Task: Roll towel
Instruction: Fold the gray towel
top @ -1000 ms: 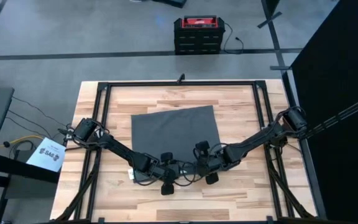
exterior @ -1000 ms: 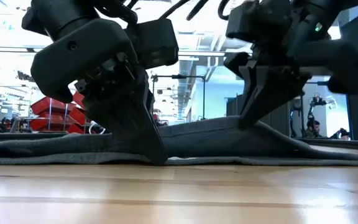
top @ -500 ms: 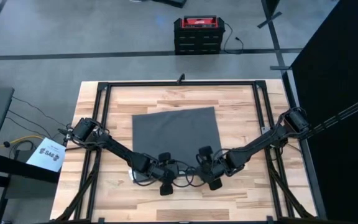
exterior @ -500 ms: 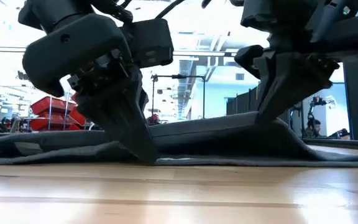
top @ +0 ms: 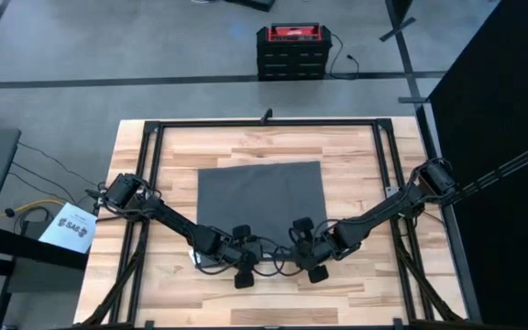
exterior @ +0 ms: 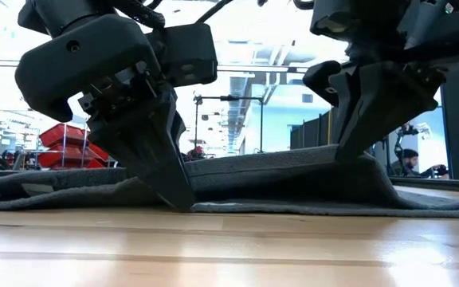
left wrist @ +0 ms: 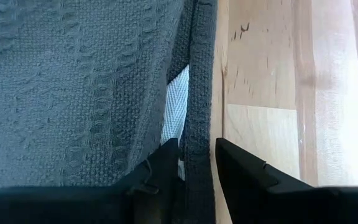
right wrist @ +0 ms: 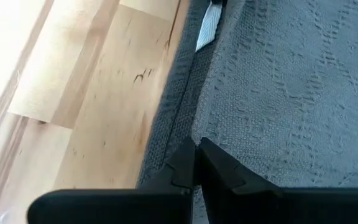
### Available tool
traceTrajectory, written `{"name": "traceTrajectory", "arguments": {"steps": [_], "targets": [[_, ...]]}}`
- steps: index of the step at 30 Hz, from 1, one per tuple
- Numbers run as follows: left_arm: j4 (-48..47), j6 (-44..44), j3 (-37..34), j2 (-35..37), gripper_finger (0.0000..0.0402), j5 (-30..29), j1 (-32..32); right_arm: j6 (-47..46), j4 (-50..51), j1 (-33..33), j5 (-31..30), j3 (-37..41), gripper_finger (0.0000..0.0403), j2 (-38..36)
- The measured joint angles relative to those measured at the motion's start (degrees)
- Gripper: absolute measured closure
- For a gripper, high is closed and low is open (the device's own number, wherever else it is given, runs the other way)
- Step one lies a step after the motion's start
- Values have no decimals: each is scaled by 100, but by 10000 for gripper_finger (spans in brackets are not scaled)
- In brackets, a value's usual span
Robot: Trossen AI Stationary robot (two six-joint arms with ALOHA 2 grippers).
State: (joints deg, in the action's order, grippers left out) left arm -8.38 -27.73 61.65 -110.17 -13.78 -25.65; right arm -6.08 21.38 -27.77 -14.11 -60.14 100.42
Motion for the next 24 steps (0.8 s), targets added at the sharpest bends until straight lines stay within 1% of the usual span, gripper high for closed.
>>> {"name": "traceTrajectory", "arguments": {"steps": [3, 7, 12, 17, 20, 22, 24], "targets": [[0, 2, 0, 0, 306, 0, 0, -152, -63, 0, 11, 0, 366, 0], [0, 2, 0, 0, 306, -2, 0, -436, -130, 0, 43, 0, 311, 0], [2, -5, 0, 0, 306, -2, 0, -464, -122, -65, 96, 2, 237, -22], [-161, -95, 100, 0, 306, -2, -6, -524, -102, -292, 96, 4, 177, -359], [-333, -120, 272, 0, 306, -3, -34, -791, 275, -417, 96, 4, 161, -538], [-469, -71, 437, 0, 306, -4, -71, -1123, 596, -474, 59, 4, 161, -545], [-560, -35, 605, 0, 306, -4, -107, -1411, 769, -509, -64, 111, 170, -530]]}}
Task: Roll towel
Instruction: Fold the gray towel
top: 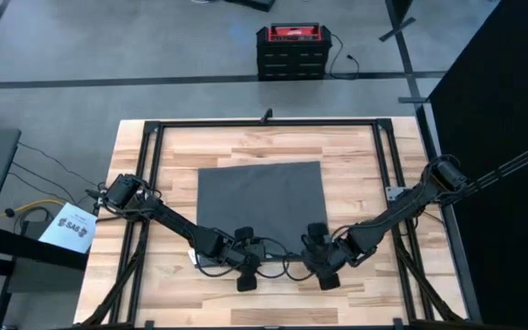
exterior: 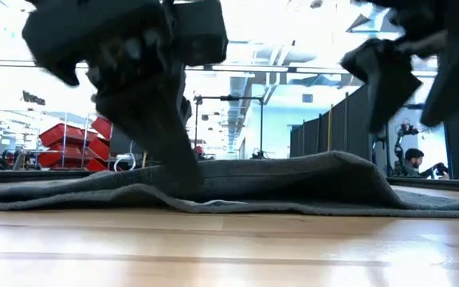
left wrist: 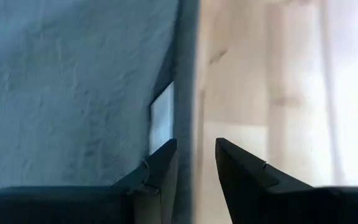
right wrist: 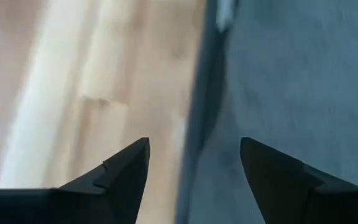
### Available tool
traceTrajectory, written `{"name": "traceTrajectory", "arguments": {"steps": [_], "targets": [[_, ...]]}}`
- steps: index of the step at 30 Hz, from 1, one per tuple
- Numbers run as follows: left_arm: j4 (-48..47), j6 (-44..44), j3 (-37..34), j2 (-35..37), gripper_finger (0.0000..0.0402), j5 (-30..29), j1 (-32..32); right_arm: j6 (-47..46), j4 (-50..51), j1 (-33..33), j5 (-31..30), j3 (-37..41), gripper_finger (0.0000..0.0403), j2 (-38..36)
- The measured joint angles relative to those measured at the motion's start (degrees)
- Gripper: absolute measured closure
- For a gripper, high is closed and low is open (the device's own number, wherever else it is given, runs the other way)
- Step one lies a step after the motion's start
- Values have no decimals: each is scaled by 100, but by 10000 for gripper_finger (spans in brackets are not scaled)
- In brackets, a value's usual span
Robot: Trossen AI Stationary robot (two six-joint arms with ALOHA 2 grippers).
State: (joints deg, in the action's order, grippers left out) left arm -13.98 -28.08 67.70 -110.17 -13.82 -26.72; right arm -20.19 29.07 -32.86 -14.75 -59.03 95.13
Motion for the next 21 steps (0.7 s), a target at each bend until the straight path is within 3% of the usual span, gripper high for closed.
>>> {"name": "traceTrajectory", "arguments": {"steps": [5, 10, 15, 21], "targets": [[-414, 221, 467, 0, 306, -1, -108, -401, 100, -7, -626, 416, 236, 16], [-621, 427, 531, 4, 306, -147, 171, -397, -155, -7, -708, 802, 381, 23], [-1023, 629, 529, 43, 306, -976, 778, -478, -510, -7, -592, 1105, 400, 20], [-750, 858, -22, 44, 306, -927, 1635, -669, -634, -105, -383, 1330, 402, 14]]}}
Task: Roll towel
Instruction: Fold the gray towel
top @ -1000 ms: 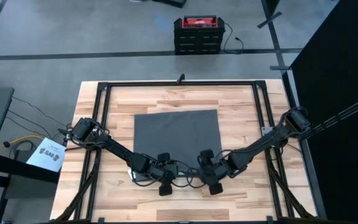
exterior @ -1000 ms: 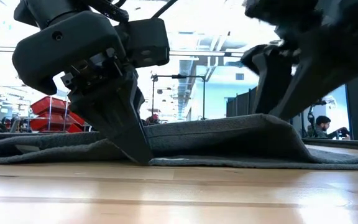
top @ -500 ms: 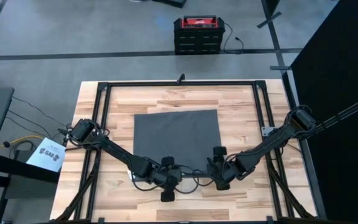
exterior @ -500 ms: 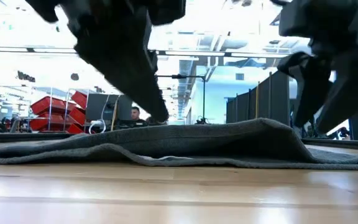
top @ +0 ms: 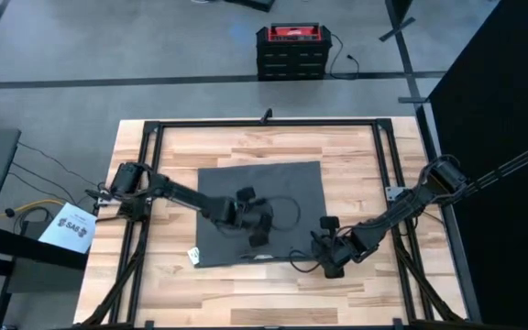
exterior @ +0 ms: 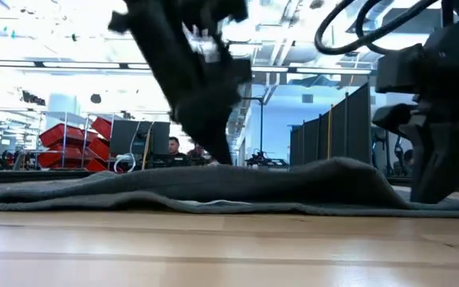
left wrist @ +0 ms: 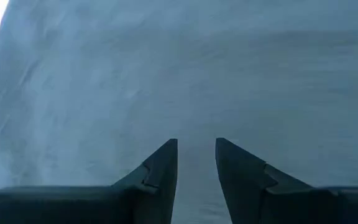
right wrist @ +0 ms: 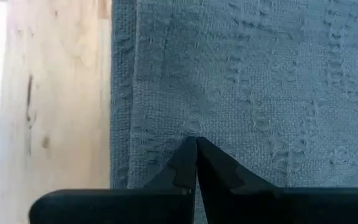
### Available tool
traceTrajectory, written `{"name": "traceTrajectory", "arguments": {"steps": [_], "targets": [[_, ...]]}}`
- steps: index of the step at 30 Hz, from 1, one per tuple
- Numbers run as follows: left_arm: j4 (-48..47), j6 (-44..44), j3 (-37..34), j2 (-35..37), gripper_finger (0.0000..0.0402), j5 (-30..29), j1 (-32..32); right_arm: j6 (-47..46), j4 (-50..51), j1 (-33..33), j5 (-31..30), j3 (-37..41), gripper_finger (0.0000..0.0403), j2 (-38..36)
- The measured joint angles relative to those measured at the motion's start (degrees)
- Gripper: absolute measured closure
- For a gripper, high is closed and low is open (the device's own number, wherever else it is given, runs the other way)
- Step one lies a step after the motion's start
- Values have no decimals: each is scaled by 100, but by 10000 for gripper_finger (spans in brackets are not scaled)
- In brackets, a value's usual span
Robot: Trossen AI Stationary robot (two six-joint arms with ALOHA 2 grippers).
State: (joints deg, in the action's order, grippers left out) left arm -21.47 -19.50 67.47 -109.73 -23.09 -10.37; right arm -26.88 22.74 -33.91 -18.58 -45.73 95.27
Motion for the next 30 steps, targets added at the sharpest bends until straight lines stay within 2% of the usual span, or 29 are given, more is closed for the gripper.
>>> {"name": "traceTrajectory", "arguments": {"steps": [8, 14, 20, 25, 30], "targets": [[419, -549, -920, 52, 306, 173, 438, 29, 38, -355, -3, 12, 403, -13], [488, -597, -958, 42, 306, 199, 305, -153, 63, -472, 178, 13, 403, -173], [556, -635, -954, 33, 307, 311, 229, -159, 107, -464, 85, 12, 403, -743], [588, -633, -962, 180, 307, 489, 154, 231, 28, 39, -499, 54, 403, -669], [413, -655, -988, 468, 307, 664, -93, 1121, -1278, 919, -320, 256, 403, -211]]}}
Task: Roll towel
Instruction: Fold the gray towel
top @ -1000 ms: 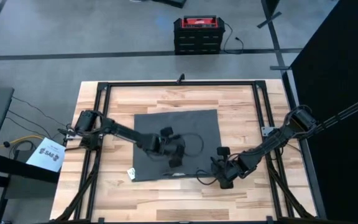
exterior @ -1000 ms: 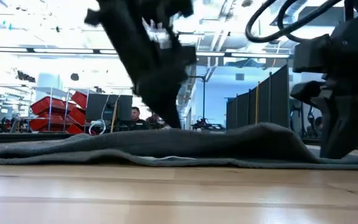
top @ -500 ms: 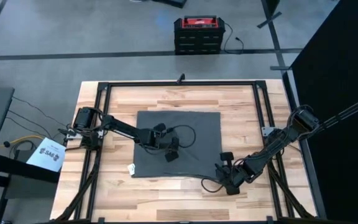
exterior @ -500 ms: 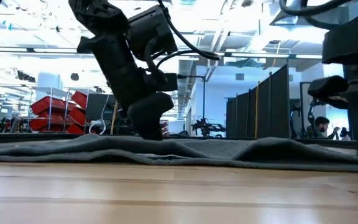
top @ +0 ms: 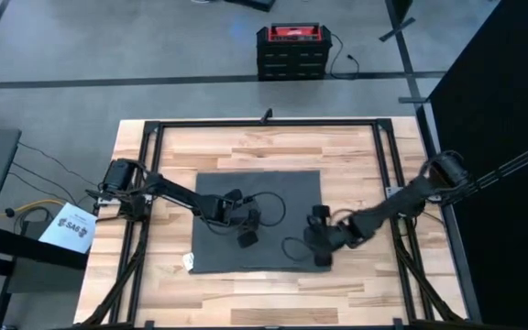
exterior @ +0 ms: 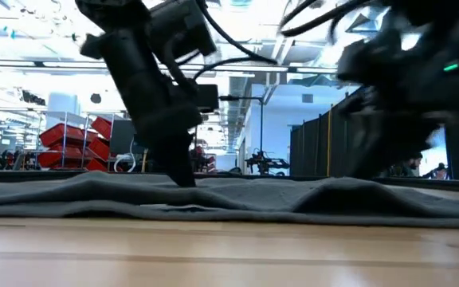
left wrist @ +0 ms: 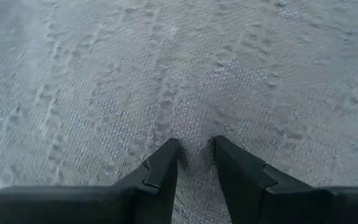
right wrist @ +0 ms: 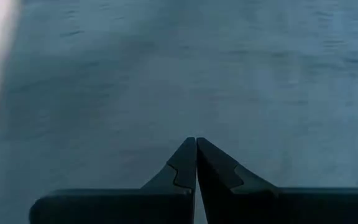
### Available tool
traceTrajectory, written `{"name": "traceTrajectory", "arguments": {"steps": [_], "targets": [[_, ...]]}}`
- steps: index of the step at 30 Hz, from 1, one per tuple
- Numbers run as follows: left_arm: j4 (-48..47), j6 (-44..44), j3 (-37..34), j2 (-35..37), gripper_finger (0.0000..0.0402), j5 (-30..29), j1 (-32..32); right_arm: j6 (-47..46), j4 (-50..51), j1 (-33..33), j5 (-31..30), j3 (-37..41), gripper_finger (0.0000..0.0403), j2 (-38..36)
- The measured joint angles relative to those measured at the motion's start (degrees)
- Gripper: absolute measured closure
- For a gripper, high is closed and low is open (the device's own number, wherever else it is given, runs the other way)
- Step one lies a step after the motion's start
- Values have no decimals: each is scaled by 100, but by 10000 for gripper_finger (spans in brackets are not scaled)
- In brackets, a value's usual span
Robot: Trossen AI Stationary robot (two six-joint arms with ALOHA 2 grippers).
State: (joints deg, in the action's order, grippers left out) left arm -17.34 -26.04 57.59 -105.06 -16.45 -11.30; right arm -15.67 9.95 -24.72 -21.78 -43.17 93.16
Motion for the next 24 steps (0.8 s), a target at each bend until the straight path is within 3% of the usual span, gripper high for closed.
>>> {"name": "traceTrajectory", "arguments": {"steps": [5, 17, 24], "targets": [[68, 63, 2, 144, 307, 219, -547, 588, -946, 282, 424, 2, 403, 172], [223, -124, 16, 76, 306, 163, -1661, 676, -754, 784, 613, 329, 403, 296], [387, -268, -101, 22, 306, 271, -1869, 1061, -297, 1034, 579, 353, 403, 44]]}}
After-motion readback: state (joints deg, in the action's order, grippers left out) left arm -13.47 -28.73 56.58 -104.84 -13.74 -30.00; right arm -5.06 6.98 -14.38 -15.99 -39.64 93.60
